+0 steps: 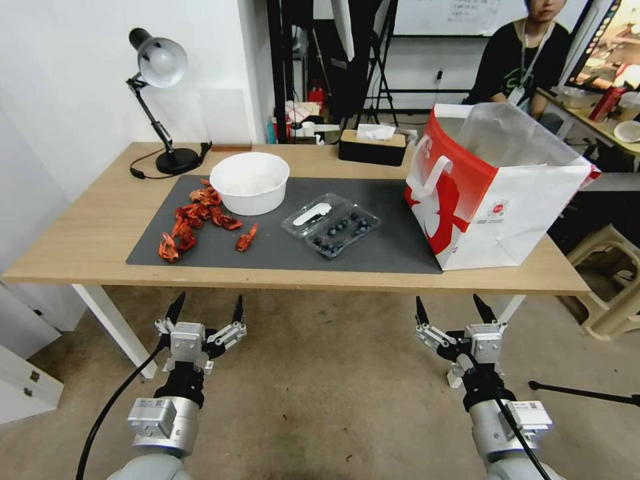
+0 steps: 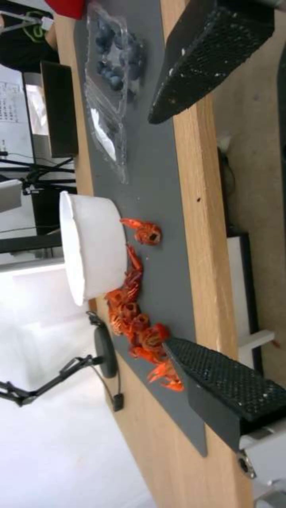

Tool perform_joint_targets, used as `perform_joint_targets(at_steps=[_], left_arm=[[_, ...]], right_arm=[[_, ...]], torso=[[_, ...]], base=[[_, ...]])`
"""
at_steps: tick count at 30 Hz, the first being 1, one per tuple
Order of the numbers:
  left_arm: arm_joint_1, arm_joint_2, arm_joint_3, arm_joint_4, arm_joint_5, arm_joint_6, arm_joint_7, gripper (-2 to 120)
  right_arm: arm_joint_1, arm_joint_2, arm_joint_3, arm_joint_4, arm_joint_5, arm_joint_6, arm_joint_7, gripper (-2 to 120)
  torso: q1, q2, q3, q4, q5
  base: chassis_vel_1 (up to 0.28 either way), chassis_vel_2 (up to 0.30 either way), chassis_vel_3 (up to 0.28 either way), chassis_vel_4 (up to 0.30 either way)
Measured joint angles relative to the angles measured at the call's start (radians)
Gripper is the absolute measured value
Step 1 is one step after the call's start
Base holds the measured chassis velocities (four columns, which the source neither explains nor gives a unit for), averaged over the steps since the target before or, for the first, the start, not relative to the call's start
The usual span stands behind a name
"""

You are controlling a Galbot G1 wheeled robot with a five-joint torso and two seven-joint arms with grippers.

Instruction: Close the takeout container lid, then place the container into the takeout bag.

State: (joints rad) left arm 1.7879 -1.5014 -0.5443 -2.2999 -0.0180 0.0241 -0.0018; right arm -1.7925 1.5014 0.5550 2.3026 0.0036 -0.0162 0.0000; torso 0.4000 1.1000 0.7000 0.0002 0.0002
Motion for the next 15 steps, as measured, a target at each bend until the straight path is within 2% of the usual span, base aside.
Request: perform_joint_targets(at_steps=[2, 3, 5, 7, 10, 15], left_arm=[[-0.037, -0.006, 0.021, -0.001, -0.049, 0.070, -0.005, 100], [-0.037, -0.006, 0.021, -0.001, -0.049, 0.070, -0.005, 100], [-0.077, -0.014, 0.043, -0.002, -0.101, 0.143, -0.011, 100], [-0.099, -0.009, 0.056, 0.004, -0.152, 0.151, -0.010, 100], [-0.109, -0.004, 0.062, 0.013, -0.188, 0.135, -0.009, 100], [-0.100, 0.004, 0.061, 0.018, -0.196, 0.089, -0.007, 100]], right_arm=[[0.030, 0.009, 0.026, 0.014, 0.015, -0.062, 0.000, 100], [0.030, 0.009, 0.026, 0.014, 0.015, -0.062, 0.000, 100], [0.065, 0.019, 0.054, 0.030, 0.033, -0.135, 0.000, 100], [0.100, 0.029, 0.083, 0.045, 0.050, -0.207, -0.001, 100], [0.121, 0.034, 0.097, 0.055, 0.065, -0.244, -0.002, 100], [0.168, 0.040, 0.106, 0.092, 0.149, -0.334, 0.001, 100]], torso=[[0.000, 0.000, 0.000, -0.0002, -0.0003], [0.000, 0.000, 0.000, -0.0002, -0.0003], [0.000, 0.000, 0.000, -0.0004, -0.0004], [0.000, 0.000, 0.000, 0.0000, 0.0002], [0.000, 0.000, 0.000, -0.0004, -0.0006], [0.000, 0.000, 0.000, -0.0001, 0.0001]], base=[[0.000, 0.000, 0.000, 0.000], [0.000, 0.000, 0.000, 0.000], [0.000, 0.000, 0.000, 0.000], [0.000, 0.000, 0.000, 0.000], [0.000, 0.000, 0.000, 0.000], [0.000, 0.000, 0.000, 0.000]])
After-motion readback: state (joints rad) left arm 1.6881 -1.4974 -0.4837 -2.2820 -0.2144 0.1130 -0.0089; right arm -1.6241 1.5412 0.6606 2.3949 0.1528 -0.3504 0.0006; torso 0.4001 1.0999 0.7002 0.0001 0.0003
